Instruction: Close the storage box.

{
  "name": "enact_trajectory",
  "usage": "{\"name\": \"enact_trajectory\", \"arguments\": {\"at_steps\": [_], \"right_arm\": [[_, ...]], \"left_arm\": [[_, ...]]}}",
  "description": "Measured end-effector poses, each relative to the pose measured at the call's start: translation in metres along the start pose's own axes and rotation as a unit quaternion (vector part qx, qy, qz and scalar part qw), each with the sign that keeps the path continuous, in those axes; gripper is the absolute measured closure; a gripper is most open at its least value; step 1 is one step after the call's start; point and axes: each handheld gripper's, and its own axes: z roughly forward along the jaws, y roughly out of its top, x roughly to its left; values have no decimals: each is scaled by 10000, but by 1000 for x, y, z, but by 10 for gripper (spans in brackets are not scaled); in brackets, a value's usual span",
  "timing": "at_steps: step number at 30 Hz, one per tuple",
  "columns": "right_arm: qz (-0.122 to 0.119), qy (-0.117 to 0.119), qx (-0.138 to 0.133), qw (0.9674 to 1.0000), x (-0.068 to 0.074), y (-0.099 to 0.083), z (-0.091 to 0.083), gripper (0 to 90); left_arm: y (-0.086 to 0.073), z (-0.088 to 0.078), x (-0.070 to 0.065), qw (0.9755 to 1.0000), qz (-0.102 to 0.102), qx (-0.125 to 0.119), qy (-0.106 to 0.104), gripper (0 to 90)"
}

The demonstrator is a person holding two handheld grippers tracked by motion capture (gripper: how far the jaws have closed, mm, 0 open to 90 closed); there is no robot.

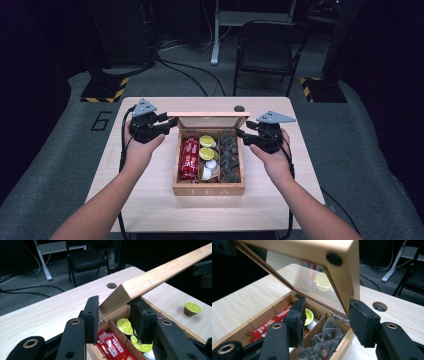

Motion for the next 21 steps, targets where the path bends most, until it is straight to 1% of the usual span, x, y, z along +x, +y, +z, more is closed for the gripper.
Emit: {"name": "enact_trajectory", "arguments": {"at_steps": [1, 2, 3, 6, 11, 12, 13, 14, 15, 17, 21], "right_arm": [[36, 21, -14, 10000, 1, 0, -3, 475], [2, 51, -25, 10000, 2, 0, -5, 474], [41, 71, -25, 10000, 3, 0, -8, 473], [18, 157, -5, 9999, 6, -1, -13, 471], [-140, 156, 48, 9998, 11, -5, -20, 468], [-147, 174, 65, 9997, 12, -6, -21, 468], [-98, 208, 80, 9997, 13, -8, -22, 468], [-111, 237, 57, 9996, 13, -9, -23, 468], [-66, 257, 61, 9996, 14, -10, -24, 468], [-44, 314, 35, 9995, 14, -13, -26, 468], [-110, 347, 1, 9993, 17, -16, -27, 468]], "left_arm": [[-1, -1, 0, 10000, 8, 19, -5, 598], [-2, -1, -1, 10000, 9, 9, -11, 597], [-3, -2, -2, 10000, 14, 18, -13, 597], [-7, -4, -4, 10000, 74, 48, -24, 596], [-17, -8, -6, 9999, 47, 44, -160, 589], [-19, -9, -7, 9998, 57, 43, -170, 589], [-19, -9, -7, 9998, 57, 43, -170, 590], [-23, -11, -8, 9998, 65, 32, -174, 591], [-24, -12, -9, 9998, 59, 56, -196, 592], [-27, -12, -9, 9997, 10, 50, -225, 592], [-30, -13, -11, 9997, 4, 60, -230, 592]]}}
